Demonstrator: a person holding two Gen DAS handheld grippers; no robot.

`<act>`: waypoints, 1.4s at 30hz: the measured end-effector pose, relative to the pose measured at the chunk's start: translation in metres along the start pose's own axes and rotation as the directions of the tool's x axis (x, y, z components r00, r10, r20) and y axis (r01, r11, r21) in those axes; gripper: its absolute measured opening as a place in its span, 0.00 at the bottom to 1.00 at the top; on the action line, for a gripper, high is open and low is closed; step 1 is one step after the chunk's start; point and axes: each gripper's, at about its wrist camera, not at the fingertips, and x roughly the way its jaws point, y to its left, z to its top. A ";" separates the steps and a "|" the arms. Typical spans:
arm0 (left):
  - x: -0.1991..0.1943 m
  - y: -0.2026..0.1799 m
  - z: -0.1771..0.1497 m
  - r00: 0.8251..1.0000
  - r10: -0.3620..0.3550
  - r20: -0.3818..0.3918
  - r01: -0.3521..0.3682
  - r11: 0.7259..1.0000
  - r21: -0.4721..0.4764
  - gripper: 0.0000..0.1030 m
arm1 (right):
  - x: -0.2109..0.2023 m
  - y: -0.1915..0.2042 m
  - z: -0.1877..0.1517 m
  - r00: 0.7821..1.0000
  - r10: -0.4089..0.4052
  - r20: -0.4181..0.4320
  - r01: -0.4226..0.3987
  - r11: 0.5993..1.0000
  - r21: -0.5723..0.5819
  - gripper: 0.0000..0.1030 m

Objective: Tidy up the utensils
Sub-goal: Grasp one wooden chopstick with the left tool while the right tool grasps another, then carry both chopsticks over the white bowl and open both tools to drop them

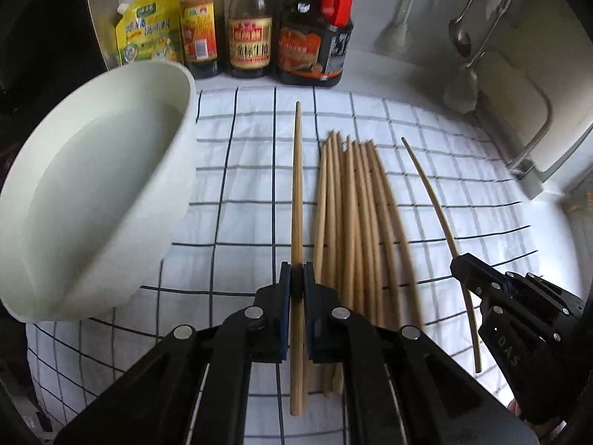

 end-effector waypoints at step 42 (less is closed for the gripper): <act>-0.006 0.240 0.050 0.991 0.128 -0.045 -0.134 0.978 -0.158 0.08 | 0.087 0.260 0.101 0.978 0.159 -0.133 -0.181 0.968 -0.172 0.06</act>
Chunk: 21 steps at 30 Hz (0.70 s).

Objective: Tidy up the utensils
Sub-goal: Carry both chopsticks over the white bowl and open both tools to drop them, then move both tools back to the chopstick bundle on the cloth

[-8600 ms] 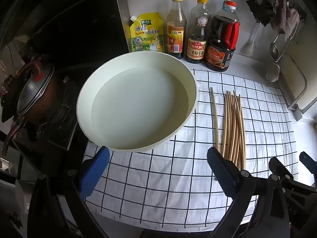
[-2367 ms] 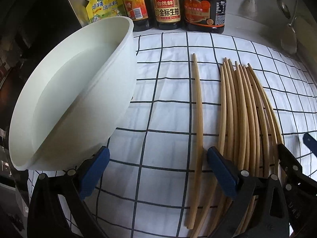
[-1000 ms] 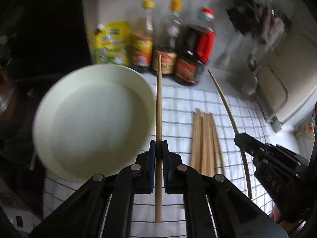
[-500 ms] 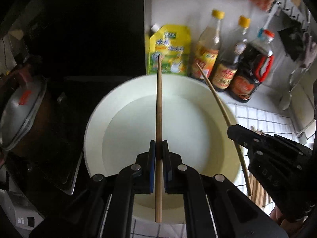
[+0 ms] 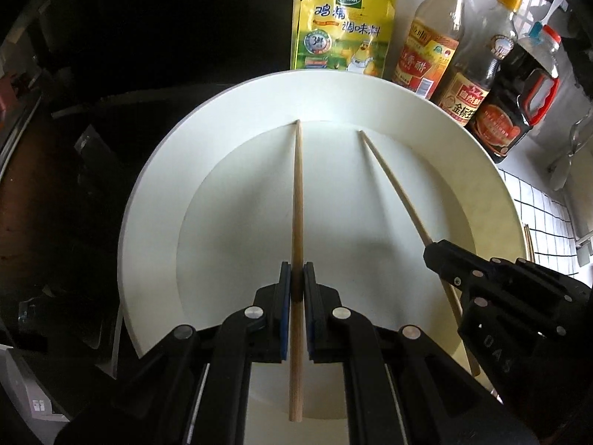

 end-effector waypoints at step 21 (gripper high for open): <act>-0.070 -0.024 -0.022 0.992 0.008 0.125 -0.007 1.000 -0.009 0.65 | -0.101 -0.035 -0.052 0.987 -0.065 0.144 0.057 0.997 0.056 0.24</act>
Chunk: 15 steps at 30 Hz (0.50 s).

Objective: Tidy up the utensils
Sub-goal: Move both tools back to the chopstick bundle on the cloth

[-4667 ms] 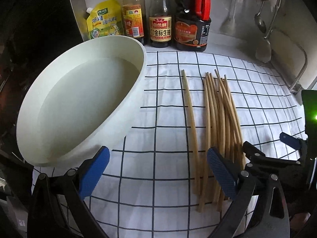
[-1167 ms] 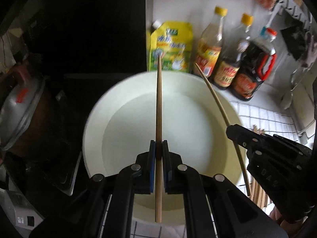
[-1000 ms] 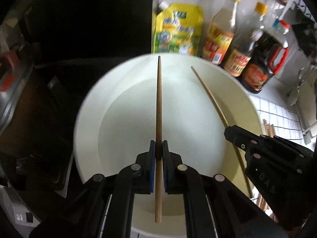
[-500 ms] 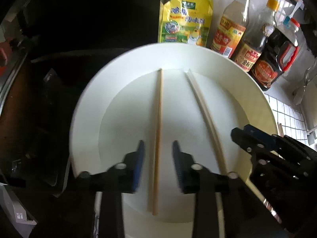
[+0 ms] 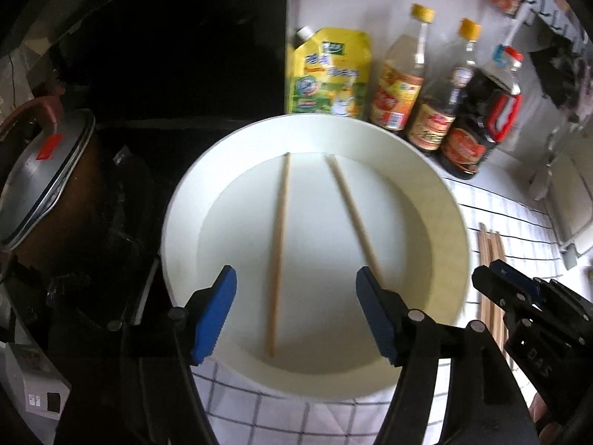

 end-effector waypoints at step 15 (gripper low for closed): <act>-0.030 -0.104 -0.040 0.990 -0.144 0.010 0.142 0.981 0.130 0.65 | -0.054 -0.108 -0.070 0.983 -0.178 -0.041 0.181 0.976 0.123 0.25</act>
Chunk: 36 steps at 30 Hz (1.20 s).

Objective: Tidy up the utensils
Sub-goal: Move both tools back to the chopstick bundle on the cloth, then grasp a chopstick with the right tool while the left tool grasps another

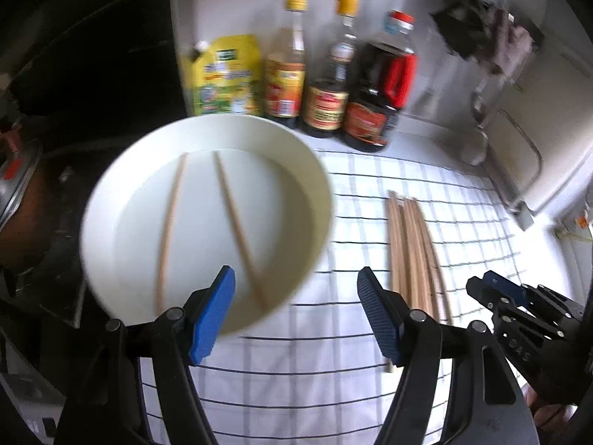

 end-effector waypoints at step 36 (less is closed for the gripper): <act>0.092 -0.071 -0.040 0.991 0.094 -0.098 -0.091 0.995 0.039 0.74 | 0.090 -0.052 -0.026 0.999 -0.020 -0.042 0.020 1.000 -0.022 0.33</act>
